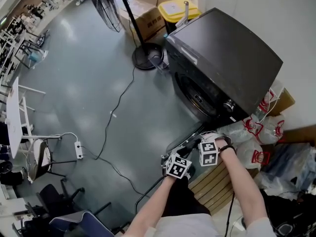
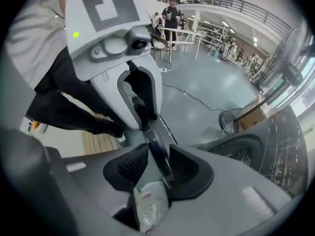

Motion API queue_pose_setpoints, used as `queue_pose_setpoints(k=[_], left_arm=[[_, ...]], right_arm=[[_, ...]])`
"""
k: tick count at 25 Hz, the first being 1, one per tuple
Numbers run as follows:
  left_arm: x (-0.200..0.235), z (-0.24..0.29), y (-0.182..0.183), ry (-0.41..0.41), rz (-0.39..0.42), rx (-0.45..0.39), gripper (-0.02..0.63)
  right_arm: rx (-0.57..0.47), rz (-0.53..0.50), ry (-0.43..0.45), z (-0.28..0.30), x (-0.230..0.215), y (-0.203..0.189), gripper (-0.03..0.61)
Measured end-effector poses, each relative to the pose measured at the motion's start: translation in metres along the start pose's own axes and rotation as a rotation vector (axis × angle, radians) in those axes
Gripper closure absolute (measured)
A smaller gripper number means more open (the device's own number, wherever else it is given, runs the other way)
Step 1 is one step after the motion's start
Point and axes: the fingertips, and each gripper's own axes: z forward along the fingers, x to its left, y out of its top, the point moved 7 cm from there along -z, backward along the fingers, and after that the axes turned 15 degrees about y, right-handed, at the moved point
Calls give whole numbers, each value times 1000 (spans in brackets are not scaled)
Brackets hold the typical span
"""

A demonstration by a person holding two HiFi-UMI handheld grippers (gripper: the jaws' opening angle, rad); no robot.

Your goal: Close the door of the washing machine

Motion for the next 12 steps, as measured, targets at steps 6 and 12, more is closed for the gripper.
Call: queue_pose_setpoints(k=[6, 12], left_arm=[[3, 1, -2, -9, -8, -15, 482], [21, 6, 7, 1, 1, -46, 479]], right_arm=[[14, 9, -9, 5, -4, -5, 445], [-34, 67, -66, 1, -17, 2, 445]])
